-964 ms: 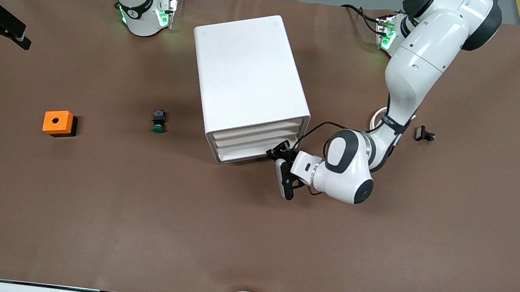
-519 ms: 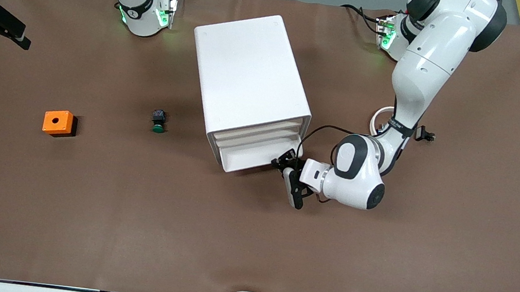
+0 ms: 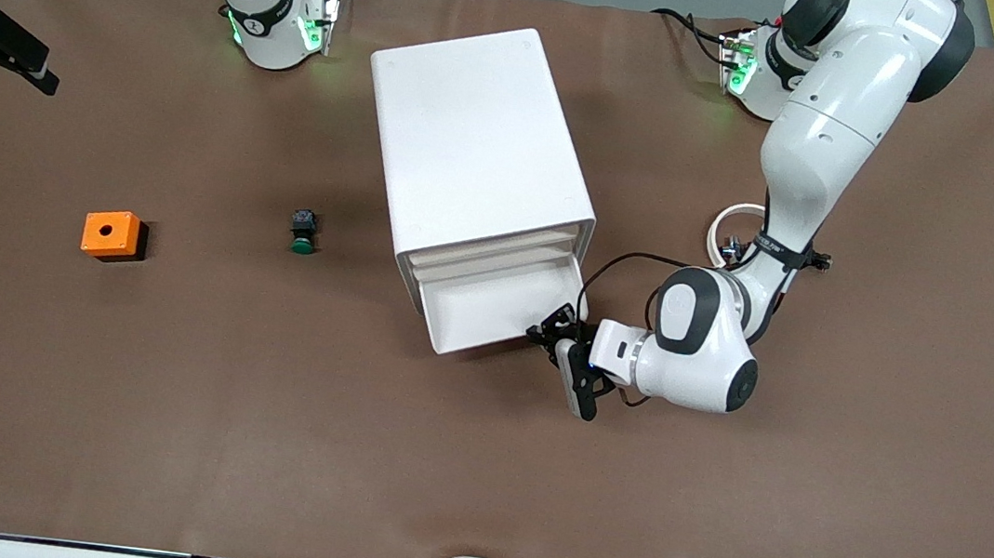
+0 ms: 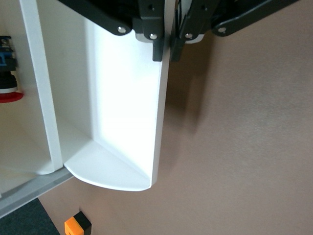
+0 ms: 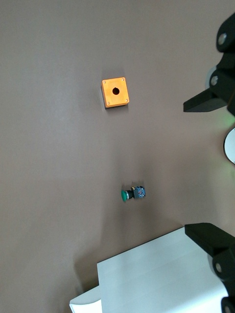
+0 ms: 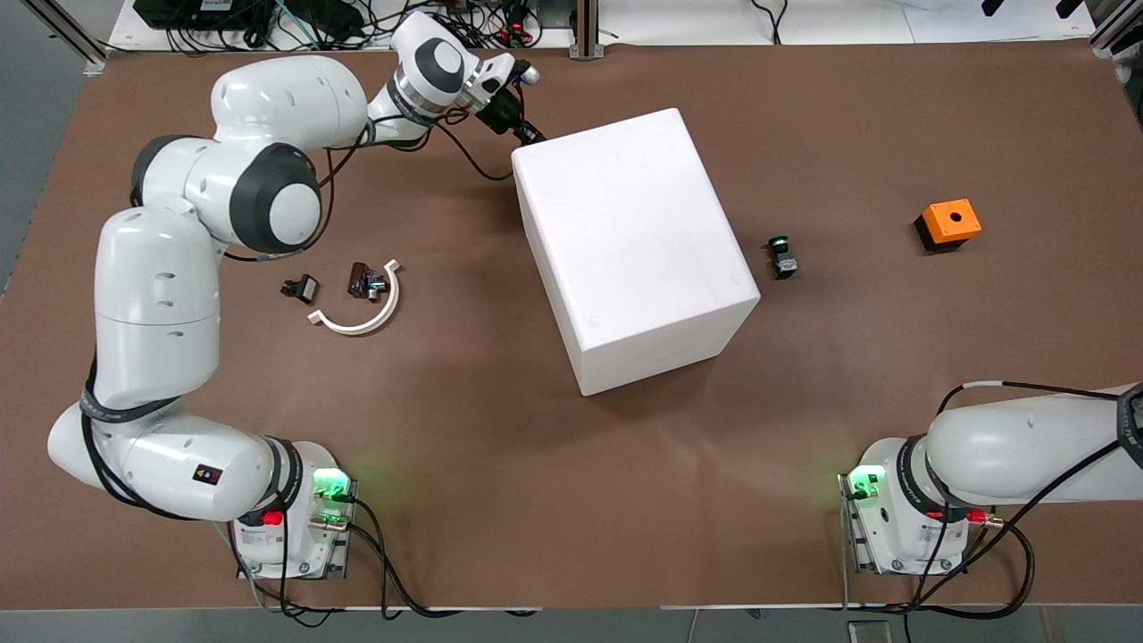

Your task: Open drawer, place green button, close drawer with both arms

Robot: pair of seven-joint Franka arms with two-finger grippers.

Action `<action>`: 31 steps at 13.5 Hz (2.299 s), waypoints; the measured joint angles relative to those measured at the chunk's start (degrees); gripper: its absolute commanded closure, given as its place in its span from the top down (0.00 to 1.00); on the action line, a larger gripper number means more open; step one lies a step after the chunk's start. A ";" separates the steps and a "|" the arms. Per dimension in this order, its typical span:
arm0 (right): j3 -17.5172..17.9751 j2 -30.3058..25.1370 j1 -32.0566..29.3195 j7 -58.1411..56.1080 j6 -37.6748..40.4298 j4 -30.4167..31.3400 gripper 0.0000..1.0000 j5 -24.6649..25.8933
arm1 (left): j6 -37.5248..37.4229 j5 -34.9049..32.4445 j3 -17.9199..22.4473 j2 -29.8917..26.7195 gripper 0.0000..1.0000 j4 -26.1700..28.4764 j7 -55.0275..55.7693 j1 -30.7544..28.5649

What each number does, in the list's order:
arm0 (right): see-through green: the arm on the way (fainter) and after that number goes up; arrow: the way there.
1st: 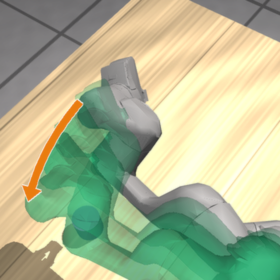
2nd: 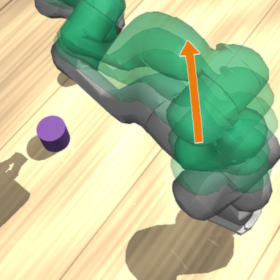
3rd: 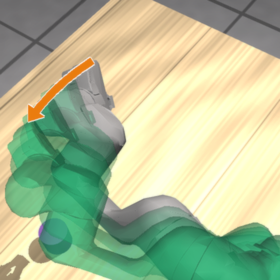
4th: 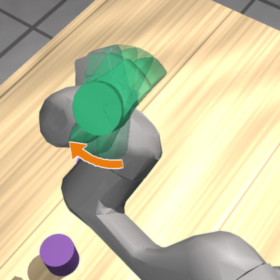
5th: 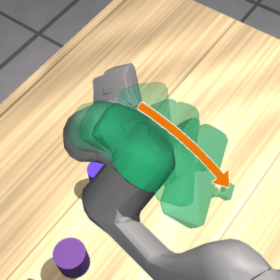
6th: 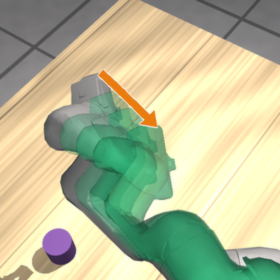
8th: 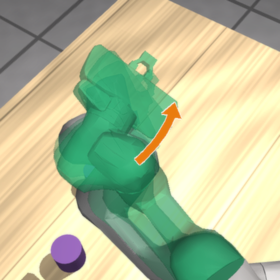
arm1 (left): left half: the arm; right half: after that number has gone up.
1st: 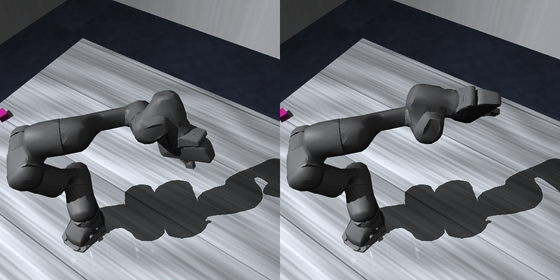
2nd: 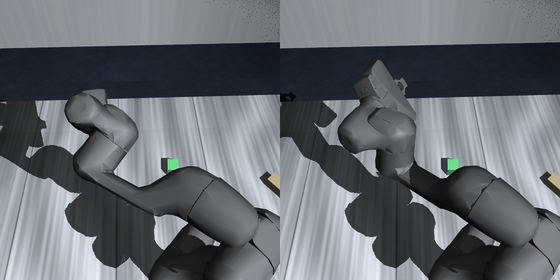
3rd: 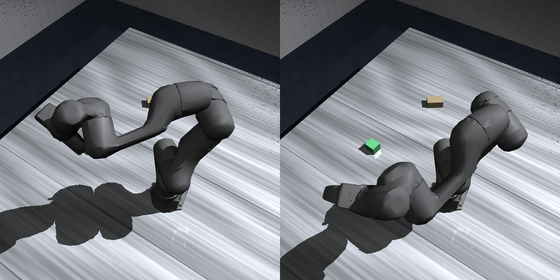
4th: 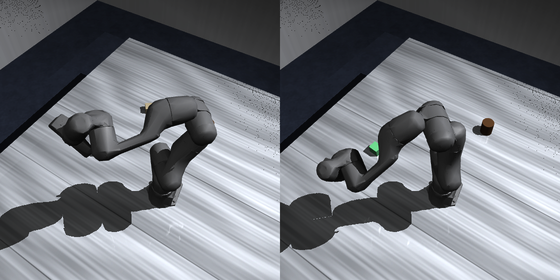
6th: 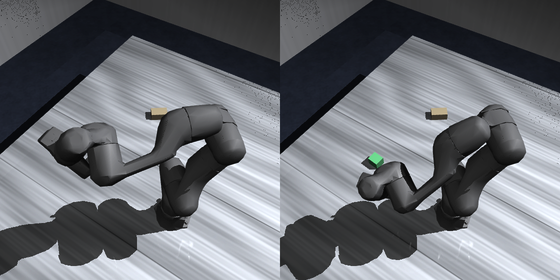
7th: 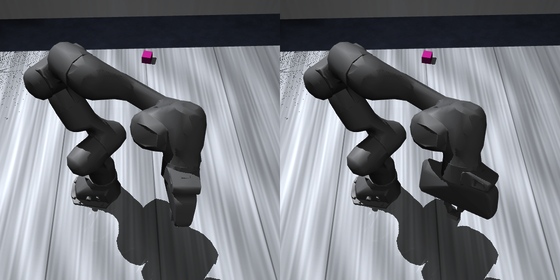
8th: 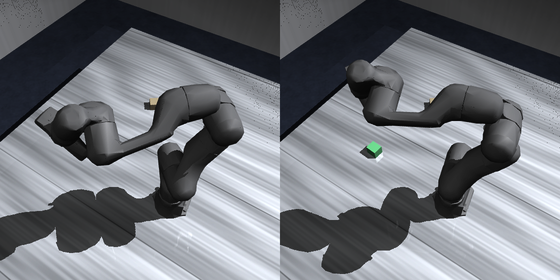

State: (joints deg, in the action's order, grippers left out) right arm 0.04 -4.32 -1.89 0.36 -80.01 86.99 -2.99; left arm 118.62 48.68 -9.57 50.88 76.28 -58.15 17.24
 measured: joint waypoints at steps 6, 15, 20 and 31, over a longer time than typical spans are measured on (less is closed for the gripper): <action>-0.58 0.00 -1.14 0.00 -0.13 -0.44 1.00 -0.02 | 4.85 0.00 0.21 0.07 0.00 -0.69 -0.18 -1.06; -0.14 11.62 -1.33 -1.25 -3.37 1.13 1.00 -0.14 | 11.91 0.01 0.24 0.07 0.00 -1.22 -0.18 -2.79; 0.57 6.52 4.11 -1.06 -24.28 22.46 1.00 -5.34 | 12.69 0.01 0.27 0.02 1.00 -1.39 0.09 -3.17; 1.07 9.55 23.32 7.41 -71.77 54.40 1.00 -4.38 | 14.27 -0.98 1.23 -6.62 1.00 -3.75 3.88 -6.47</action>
State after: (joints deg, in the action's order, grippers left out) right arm 1.10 5.23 21.43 7.77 -151.78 141.39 -7.37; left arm 132.88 47.69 -8.34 44.26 72.53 -54.27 10.78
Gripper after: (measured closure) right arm 0.000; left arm 0.000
